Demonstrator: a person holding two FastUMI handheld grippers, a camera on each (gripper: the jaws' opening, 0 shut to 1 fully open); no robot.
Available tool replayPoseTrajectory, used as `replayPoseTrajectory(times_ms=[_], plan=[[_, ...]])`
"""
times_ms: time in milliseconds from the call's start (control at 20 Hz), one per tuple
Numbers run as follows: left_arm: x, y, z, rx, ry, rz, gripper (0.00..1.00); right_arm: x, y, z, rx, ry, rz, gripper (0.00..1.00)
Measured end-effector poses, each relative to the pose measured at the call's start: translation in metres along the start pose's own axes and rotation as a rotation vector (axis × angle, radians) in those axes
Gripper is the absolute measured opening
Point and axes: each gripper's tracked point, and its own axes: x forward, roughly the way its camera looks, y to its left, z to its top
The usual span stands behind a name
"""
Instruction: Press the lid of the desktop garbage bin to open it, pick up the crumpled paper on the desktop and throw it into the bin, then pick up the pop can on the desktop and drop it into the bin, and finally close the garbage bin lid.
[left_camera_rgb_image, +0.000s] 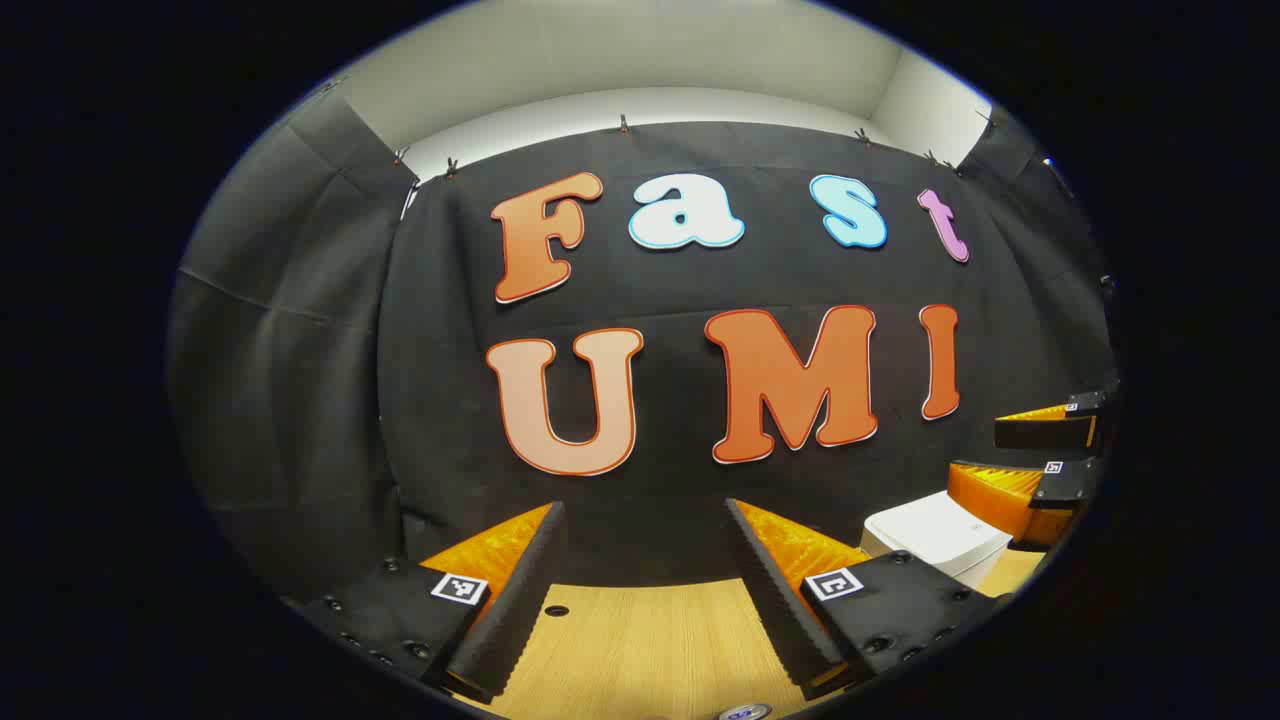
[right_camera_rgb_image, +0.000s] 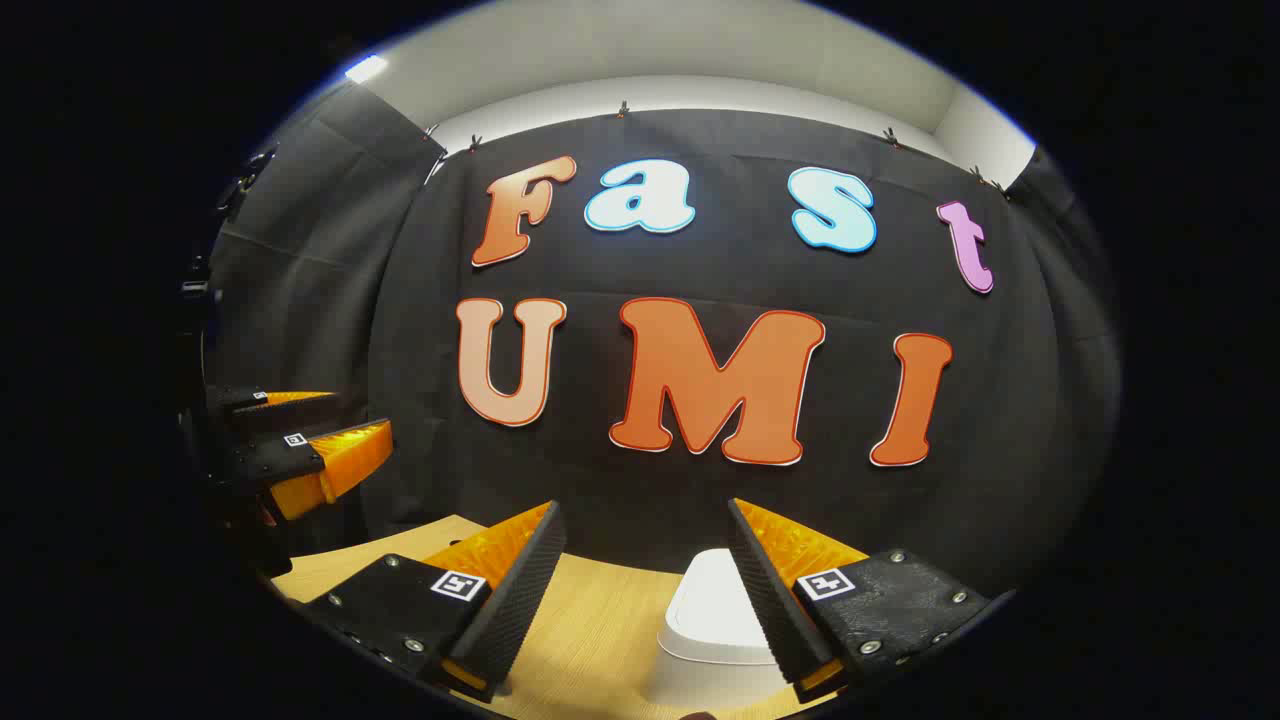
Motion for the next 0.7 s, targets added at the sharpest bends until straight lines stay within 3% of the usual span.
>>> replayPoseTrajectory(times_ms=[700], plan=[[0.001, 0.012, -0.003, 0.003, 0.0, 0.032, 0.99, 0.007, 0.014, 0.002, -0.016, -0.007, 0.038, 0.97]])
